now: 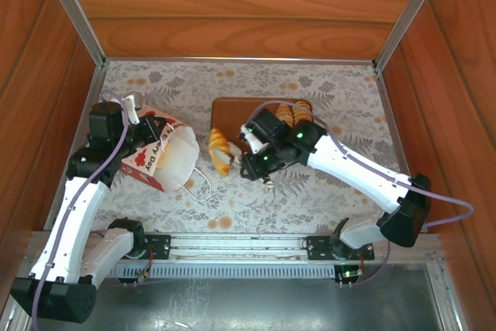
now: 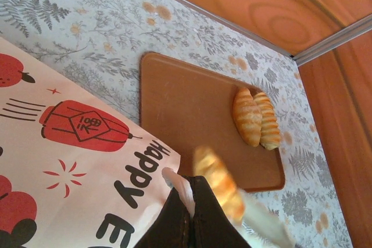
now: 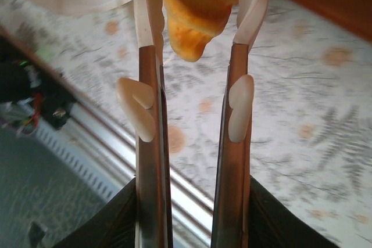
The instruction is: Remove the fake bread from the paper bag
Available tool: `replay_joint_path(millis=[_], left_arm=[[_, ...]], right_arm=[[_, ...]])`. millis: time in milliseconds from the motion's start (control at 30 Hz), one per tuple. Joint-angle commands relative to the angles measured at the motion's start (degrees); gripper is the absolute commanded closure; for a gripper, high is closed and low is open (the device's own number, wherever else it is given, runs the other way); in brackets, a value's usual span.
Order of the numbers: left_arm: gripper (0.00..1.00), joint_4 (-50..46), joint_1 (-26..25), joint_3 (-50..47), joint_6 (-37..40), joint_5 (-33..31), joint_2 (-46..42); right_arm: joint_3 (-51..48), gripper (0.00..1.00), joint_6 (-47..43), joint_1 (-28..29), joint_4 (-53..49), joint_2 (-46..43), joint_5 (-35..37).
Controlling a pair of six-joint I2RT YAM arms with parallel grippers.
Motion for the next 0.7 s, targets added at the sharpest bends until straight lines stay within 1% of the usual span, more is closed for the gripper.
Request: replay_joint_path(millis=[0,167,367,667], left_arm=[[1.0,1.7,-0.3,0.5,-1.0,-1.4,-0.7],[1.0,1.7,-0.3,0.0,-1.5,-1.5,-1.4],[1.0,1.7,-0.2,0.0,-1.2,-1.7,-1.3],[1.0,1.7,-0.2,1.0,-0.9,-1.0,0.0]], right_arm=[[-2.4,0.58,-1.5,-4.4,1.1,-1.8,1.9],[-1.4,0.57,-1.4,-10.4,-0.9,1.8,6.5],[3.2,0.54,-2.0,-11.9,-3.4,8.2,13.5],[11.1,0.47,-4.0,-12.1,-9.0,17.8,12.6]])
